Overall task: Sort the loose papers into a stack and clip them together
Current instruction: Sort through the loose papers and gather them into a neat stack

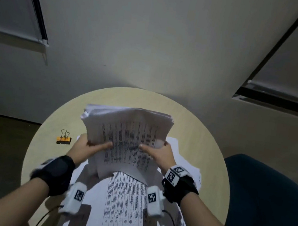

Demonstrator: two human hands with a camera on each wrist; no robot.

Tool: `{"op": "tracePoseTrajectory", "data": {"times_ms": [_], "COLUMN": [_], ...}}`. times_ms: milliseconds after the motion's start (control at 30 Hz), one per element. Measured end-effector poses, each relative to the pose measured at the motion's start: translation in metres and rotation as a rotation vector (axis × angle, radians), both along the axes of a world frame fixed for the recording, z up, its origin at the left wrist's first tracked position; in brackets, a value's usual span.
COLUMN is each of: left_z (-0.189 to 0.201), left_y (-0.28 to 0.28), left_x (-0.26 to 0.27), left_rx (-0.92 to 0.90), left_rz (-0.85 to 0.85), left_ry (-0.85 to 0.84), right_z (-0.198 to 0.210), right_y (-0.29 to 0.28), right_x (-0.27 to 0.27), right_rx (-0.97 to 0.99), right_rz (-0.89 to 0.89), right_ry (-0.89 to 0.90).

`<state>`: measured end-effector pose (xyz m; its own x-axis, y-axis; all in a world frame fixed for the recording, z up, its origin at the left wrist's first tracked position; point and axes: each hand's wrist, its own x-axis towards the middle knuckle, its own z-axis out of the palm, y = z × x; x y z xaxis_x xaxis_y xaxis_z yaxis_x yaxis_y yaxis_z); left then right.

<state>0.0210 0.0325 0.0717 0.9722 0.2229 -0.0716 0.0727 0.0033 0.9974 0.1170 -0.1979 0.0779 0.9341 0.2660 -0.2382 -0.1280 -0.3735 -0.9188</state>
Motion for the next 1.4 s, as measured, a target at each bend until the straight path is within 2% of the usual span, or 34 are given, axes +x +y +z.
{"op": "tracePoseTrajectory", "data": {"times_ms": [67,133,200,233,300,367,433,467,533,567,633,667,700,767,833,900,933,1033,1167,1233,1300,1400], "left_z": [-0.021,-0.029,-0.022,-0.014,0.003,0.023,0.042,0.049,0.062,0.066,0.067,0.064,0.060,0.059,0.056,0.043,0.034,0.006,-0.035,-0.054,-0.061,-0.058], "left_y": [-0.003,-0.008,-0.008,-0.006,0.001,0.005,0.002,0.000,-0.004,-0.003,0.004,0.010,0.019,0.034,0.043,0.045,0.046,0.040,0.030,0.029,0.027,0.021], "left_x": [0.001,0.009,0.021,0.027,0.036,0.040,0.042,0.044,0.047,0.048,0.047,0.047,0.046,0.036,0.027,0.024,0.024,0.018,0.003,-0.001,-0.004,-0.008], "left_rx": [0.079,0.155,0.314,0.419,0.613,0.817,1.054,1.150,1.233,1.244,1.195,1.170,1.131,0.909,0.556,0.219,0.140,0.093,0.056,0.068,0.045,0.012], "left_rz": [-0.001,0.061,0.109,0.112,0.094,0.027,-0.075,-0.109,-0.131,-0.130,-0.040,0.076,0.224,0.426,0.393,0.261,0.224,0.190,0.122,0.118,0.122,0.135], "left_ry": [0.072,0.113,0.135,0.126,0.058,-0.038,-0.099,-0.120,-0.137,-0.146,-0.232,-0.272,-0.259,-0.083,0.083,0.102,0.089,0.110,0.237,0.290,0.291,0.235], "right_z": [-0.011,-0.008,0.006,0.018,0.044,0.070,0.082,0.085,0.084,0.080,0.068,0.062,0.057,0.047,0.043,0.037,0.032,0.012,-0.025,-0.034,-0.037,-0.048], "right_y": [-0.002,-0.004,-0.010,-0.013,-0.022,-0.029,-0.033,-0.033,-0.029,-0.028,-0.029,-0.031,-0.035,-0.041,-0.047,-0.051,-0.051,-0.054,-0.067,-0.074,-0.080,-0.085], "right_x": [-0.007,-0.008,-0.003,0.002,0.015,0.023,0.029,0.031,0.030,0.028,0.028,0.028,0.027,0.025,0.019,0.015,0.013,0.007,-0.002,-0.004,-0.005,-0.007], "right_rx": [-0.091,-0.035,0.069,0.122,0.095,-0.132,-0.452,-0.527,-0.435,-0.361,-0.268,-0.212,-0.142,0.024,0.182,0.300,0.327,0.327,0.138,0.139,0.203,0.164], "right_rz": [0.011,0.013,-0.040,-0.063,-0.135,-0.194,-0.077,0.036,0.257,0.306,0.222,0.156,0.101,0.034,-0.020,-0.085,-0.125,-0.199,-0.066,-0.076,-0.133,-0.112], "right_ry": [0.049,0.063,0.027,-0.037,-0.279,-0.584,-0.833,-0.855,-0.702,-0.629,-0.575,-0.517,-0.448,-0.330,-0.298,-0.291,-0.284,-0.199,0.044,0.128,0.207,0.176]}}
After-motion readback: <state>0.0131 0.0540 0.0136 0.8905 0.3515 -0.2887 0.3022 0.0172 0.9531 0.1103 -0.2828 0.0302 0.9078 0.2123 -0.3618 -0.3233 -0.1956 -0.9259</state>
